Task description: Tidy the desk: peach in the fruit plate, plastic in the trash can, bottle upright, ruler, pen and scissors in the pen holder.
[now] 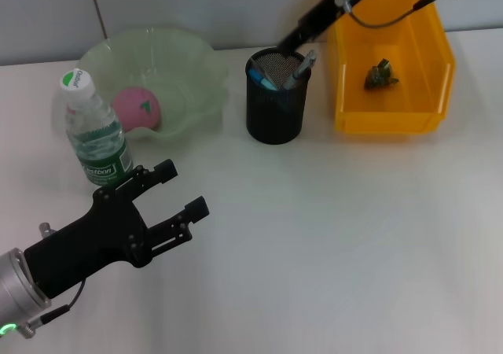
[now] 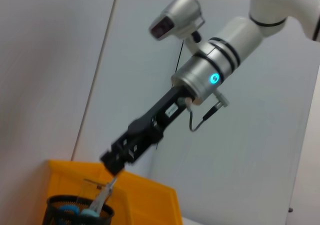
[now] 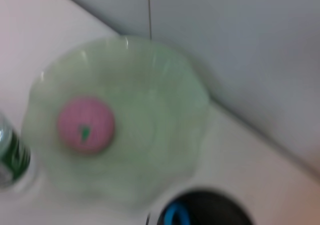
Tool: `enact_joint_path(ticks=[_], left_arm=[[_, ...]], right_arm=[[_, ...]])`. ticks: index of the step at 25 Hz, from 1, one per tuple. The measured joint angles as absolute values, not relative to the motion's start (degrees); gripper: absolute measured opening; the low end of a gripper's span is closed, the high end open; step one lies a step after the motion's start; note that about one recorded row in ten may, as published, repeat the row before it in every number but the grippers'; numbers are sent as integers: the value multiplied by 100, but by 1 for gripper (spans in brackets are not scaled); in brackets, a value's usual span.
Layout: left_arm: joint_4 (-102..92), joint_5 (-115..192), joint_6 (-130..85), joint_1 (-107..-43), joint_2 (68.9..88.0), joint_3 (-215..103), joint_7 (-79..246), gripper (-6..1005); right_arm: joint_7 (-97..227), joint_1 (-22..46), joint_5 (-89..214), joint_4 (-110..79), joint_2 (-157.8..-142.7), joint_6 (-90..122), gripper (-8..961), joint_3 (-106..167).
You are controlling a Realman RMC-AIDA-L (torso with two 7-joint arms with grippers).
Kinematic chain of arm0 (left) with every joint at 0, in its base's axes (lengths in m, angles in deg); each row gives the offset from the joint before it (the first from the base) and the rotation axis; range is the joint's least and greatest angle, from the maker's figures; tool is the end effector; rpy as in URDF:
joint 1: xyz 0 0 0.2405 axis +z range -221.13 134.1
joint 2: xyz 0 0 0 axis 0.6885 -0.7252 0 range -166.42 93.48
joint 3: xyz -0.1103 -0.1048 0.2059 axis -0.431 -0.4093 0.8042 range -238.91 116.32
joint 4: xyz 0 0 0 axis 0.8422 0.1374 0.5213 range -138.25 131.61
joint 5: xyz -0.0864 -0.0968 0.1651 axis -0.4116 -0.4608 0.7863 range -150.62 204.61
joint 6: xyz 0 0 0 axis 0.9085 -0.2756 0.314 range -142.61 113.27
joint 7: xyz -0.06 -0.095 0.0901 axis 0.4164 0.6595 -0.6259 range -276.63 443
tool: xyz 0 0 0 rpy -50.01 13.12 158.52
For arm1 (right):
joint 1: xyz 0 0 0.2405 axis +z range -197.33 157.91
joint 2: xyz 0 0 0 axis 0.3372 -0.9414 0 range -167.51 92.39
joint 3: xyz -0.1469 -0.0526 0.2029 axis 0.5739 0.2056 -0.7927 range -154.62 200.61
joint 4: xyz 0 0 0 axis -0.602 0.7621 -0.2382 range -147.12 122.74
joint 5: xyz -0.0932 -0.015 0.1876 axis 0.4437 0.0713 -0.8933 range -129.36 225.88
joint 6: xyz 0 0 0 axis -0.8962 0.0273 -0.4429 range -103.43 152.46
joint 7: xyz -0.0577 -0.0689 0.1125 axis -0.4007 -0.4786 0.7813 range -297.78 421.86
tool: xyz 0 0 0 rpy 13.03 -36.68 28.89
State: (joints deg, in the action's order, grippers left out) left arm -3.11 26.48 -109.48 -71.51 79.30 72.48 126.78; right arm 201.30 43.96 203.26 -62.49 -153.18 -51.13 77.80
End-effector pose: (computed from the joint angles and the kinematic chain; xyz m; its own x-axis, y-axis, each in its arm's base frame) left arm -0.2751 0.2639 -0.0452 0.5680 0.1855 0.8018 0.4826 -0.8643 -0.1420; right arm 0.0970 0.4722 0.0328 0.8228 -0.5682 -0.0099 -0.4899 -0.7003 -0.5192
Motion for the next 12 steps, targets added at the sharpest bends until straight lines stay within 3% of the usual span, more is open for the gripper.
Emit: enact_joint_path(ticks=[2,4,7,12], left_arm=[[-228,2647,-10950,-7180,7937,7261,12675,814],[-184,2648,-10960,-7206,7942,7281,12675,815],[-155,2648,-10968,-7200,7913,7297,12669,816],[-76,2785,-11020,-7307,7820,7612,12761,820]], right_arm=[[20086,3811,20118,-7377,-15581,-5131,644,7799],[19901,3008,19424,-8431,-15700,-5079,686,8011],[19130,1796,17550,-9126,-15651,-5013,750,8314],[16915,256,14103,-8386,-15655,-5469,746,8343]])
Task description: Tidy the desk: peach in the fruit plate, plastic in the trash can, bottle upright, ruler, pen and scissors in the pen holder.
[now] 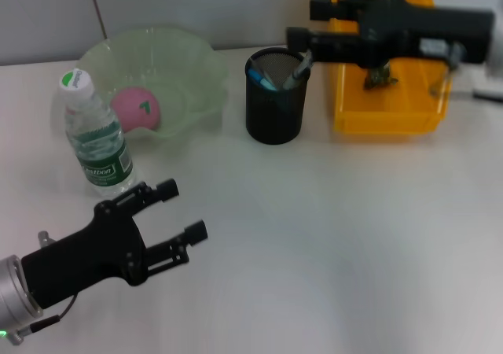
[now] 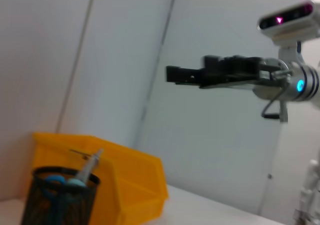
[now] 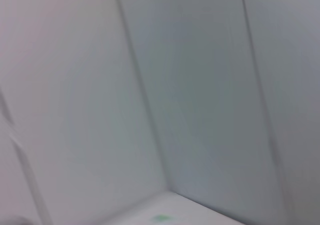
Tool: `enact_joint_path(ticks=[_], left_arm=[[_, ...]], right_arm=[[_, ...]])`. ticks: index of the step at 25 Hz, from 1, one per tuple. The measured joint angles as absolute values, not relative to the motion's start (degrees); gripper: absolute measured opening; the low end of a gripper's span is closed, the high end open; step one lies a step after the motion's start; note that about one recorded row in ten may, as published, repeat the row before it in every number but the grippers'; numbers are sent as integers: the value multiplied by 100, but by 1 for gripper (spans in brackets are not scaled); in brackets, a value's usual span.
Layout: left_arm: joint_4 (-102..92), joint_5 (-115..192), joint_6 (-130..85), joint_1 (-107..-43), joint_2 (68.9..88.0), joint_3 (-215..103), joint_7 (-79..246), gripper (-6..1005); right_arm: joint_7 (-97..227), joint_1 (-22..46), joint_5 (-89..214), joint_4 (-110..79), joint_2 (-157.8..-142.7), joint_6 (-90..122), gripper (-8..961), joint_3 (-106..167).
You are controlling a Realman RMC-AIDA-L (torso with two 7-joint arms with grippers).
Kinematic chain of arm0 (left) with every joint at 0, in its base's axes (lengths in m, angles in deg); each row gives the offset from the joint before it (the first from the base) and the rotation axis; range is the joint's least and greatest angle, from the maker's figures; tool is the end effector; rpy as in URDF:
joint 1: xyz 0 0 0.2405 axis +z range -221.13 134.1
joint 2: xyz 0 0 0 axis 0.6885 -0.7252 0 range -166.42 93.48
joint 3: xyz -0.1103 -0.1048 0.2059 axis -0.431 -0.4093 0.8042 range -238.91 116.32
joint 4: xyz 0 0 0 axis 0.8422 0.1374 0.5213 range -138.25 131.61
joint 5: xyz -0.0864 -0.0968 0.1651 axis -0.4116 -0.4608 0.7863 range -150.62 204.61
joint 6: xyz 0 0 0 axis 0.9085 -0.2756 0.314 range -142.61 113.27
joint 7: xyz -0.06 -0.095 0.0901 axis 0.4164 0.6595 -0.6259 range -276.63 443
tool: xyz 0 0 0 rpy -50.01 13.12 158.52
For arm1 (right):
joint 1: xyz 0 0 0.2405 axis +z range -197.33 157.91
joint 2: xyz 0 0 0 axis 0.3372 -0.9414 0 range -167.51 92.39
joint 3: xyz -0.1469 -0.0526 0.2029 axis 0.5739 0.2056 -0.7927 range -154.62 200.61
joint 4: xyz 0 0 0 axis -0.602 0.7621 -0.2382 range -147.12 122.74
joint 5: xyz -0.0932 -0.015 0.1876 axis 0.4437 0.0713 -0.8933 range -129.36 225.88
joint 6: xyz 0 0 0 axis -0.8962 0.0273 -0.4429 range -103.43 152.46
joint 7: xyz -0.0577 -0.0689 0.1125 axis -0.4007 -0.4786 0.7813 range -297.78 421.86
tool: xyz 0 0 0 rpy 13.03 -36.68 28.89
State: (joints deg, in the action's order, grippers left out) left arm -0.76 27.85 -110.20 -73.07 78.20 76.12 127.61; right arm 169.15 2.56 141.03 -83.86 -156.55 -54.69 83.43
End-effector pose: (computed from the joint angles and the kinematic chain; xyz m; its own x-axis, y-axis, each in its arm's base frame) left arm -0.2818 0.2625 -0.0420 0.6299 0.2156 0.7462 0.4410 -0.8901 -0.1151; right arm 0.1671 0.3532 0.0659 0.7192 -0.2417 -0.6514 -0.4829 -0.8480 -0.2185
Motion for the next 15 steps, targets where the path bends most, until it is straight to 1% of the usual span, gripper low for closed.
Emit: enact_joint_path(ticks=[1,3,6,9,12,15], left_arm=[[-69,2814,-11023,-7321,7814,7618,12778,820],[-11,2973,-11040,-7421,7798,7630,12897,822],[54,3115,-11052,-7555,7798,7631,13085,822],[62,3256,-11077,-7658,7788,7634,13211,822],[129,3659,-11207,-7886,7781,7637,13413,823],[218,3863,-11255,-8028,7804,7643,13579,823]], right_arm=[[16589,101,13669,-8004,-15643,-5730,745,8315],[16157,-6,13184,-7241,-15601,-6261,748,8159],[15537,9,13178,-6053,-15508,-6865,753,7928],[14666,81,13489,-4915,-15340,-7061,757,7899],[14097,161,13794,-4302,-15236,-7081,757,7920],[13941,212,14281,-4142,-15206,-7099,757,7923]])
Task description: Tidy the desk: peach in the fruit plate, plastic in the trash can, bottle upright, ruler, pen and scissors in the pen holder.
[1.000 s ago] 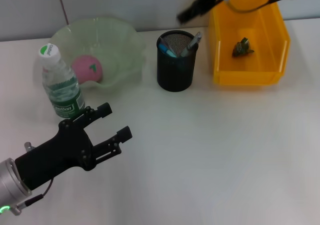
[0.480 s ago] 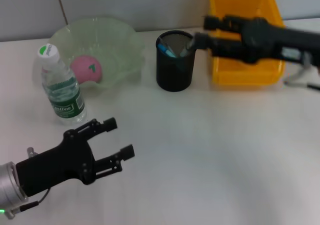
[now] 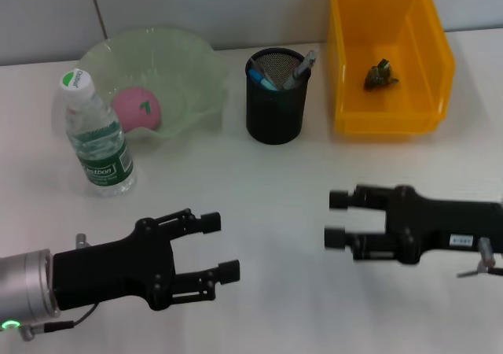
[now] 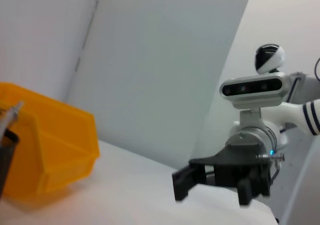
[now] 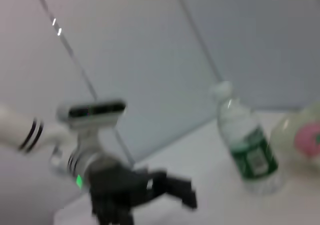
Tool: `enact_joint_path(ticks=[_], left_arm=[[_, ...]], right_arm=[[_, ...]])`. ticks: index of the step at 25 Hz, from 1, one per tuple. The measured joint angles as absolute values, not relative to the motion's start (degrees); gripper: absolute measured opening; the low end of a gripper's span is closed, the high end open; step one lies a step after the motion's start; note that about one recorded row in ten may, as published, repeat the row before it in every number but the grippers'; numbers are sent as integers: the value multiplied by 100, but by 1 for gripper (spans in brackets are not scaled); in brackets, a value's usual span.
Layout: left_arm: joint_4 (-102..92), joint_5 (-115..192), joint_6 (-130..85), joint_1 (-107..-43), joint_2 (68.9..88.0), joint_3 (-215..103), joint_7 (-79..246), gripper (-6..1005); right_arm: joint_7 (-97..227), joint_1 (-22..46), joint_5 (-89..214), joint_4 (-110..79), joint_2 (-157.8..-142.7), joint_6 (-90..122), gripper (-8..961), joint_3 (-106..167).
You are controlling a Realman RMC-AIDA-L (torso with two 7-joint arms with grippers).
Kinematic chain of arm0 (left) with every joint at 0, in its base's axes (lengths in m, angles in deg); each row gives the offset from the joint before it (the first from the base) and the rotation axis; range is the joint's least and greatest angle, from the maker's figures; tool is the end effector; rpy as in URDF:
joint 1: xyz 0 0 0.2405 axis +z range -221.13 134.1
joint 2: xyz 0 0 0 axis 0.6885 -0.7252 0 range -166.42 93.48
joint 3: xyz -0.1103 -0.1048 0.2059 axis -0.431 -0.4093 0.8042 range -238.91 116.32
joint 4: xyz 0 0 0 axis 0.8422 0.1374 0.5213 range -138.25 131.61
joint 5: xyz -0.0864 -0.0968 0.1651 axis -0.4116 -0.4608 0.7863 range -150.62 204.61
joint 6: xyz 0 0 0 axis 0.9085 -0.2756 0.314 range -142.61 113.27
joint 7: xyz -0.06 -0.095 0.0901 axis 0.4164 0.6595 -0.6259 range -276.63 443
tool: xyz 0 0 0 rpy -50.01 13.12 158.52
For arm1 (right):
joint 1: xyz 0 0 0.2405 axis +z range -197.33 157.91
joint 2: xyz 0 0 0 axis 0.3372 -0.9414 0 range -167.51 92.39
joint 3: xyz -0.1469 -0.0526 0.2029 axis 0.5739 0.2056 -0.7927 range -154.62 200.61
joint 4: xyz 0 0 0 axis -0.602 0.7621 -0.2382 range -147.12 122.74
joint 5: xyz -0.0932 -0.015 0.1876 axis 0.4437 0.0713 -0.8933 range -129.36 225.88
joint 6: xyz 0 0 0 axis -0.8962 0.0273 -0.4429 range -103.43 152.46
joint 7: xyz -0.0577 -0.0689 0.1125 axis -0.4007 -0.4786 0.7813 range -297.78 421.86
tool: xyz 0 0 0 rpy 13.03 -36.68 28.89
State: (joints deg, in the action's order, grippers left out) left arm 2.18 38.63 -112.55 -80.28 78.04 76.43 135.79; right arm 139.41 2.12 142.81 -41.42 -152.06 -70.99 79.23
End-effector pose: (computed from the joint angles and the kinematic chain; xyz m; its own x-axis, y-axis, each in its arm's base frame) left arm -0.2624 0.2708 -0.0488 0.6936 0.3304 0.6402 0.3624 -0.9280 0.0863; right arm 0.2821 0.2755 -0.0036 0.6629 -0.4347 -0.6095 -0.5084 -0.8591 0.0597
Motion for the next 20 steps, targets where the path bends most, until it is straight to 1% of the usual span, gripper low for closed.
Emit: enact_joint_path(ticks=[4,13,20], left_arm=[[276,4017,-11270,-8134,7807,7648,13737,823],[351,4165,-11231,-8199,7763,7698,13815,823],[368,4165,-11222,-8210,7725,7786,13831,823]], right_arm=[[13890,260,14682,-4123,-15213,-7125,756,7952],[13651,232,14928,-4075,-15343,-7081,757,7907],[13619,222,14928,-4065,-15374,-7064,757,7899]])
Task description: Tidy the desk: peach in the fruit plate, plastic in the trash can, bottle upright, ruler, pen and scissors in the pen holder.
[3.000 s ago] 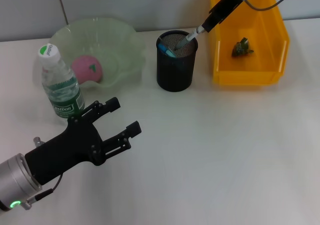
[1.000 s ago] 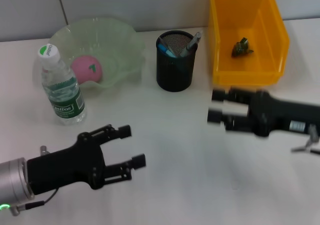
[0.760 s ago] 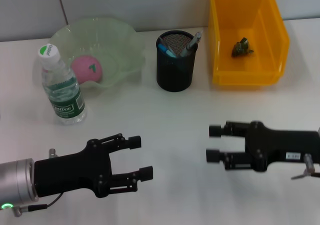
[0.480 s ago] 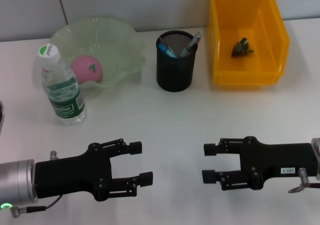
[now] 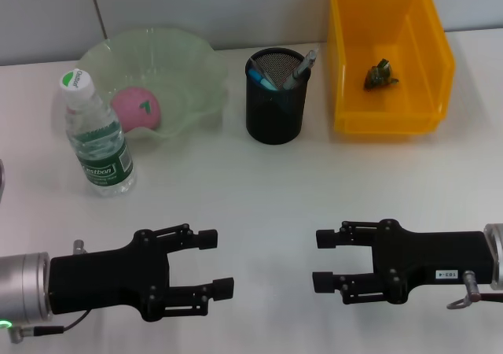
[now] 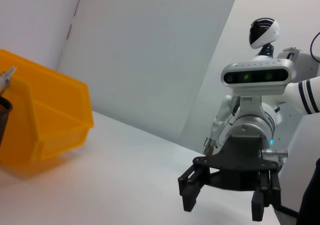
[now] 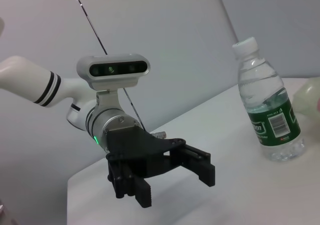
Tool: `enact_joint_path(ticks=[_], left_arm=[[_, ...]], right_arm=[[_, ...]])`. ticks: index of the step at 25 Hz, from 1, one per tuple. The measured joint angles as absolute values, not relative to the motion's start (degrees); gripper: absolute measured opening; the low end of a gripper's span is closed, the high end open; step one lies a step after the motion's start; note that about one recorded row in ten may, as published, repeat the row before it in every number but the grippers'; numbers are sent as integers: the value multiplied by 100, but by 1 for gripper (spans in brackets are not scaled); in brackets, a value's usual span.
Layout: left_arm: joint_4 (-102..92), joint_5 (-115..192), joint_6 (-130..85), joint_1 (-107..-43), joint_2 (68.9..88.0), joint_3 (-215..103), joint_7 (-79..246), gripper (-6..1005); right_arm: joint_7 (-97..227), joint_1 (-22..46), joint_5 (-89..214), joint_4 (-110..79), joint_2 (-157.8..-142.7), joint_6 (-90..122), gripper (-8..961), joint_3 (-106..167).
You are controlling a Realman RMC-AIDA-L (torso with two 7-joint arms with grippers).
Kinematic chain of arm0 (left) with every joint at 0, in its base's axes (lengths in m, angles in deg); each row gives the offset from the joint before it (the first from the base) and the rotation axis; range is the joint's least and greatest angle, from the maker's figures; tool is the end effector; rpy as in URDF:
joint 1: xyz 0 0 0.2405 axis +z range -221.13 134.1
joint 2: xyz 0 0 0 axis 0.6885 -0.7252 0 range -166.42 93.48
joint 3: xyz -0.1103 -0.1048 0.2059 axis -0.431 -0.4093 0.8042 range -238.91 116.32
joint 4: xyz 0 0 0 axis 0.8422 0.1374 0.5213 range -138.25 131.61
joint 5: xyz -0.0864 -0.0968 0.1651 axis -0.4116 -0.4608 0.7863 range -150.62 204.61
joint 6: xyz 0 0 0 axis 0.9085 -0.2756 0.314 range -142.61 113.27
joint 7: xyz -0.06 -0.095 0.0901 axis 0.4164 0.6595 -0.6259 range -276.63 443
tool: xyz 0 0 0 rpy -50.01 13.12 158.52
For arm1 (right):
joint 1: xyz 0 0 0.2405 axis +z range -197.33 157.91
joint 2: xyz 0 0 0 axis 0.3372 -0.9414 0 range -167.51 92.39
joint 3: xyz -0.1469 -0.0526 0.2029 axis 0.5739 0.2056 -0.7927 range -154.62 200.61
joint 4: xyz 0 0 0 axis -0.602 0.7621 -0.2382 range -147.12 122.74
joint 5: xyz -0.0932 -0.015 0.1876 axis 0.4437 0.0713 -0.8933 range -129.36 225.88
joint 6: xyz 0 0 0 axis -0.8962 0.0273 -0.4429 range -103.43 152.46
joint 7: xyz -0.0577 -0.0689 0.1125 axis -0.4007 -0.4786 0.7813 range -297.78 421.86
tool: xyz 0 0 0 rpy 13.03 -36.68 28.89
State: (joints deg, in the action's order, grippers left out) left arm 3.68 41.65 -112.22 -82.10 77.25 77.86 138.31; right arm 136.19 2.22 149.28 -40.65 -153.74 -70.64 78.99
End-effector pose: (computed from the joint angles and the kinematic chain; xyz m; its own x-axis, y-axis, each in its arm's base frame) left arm -0.2672 0.2733 -0.0460 0.7383 0.3674 0.5656 0.3639 -0.9231 0.1246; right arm 0.2854 0.2622 -0.0243 0.7200 -0.4363 -0.5397 -0.4717 -0.8781 0.0805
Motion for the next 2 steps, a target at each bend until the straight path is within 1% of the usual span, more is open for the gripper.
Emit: enact_joint_path(ticks=[2], left_arm=[[393,4165,-11223,-8217,7725,7828,13833,823]], right_arm=[[13617,230,14928,-4064,-15380,-7064,757,7898]])
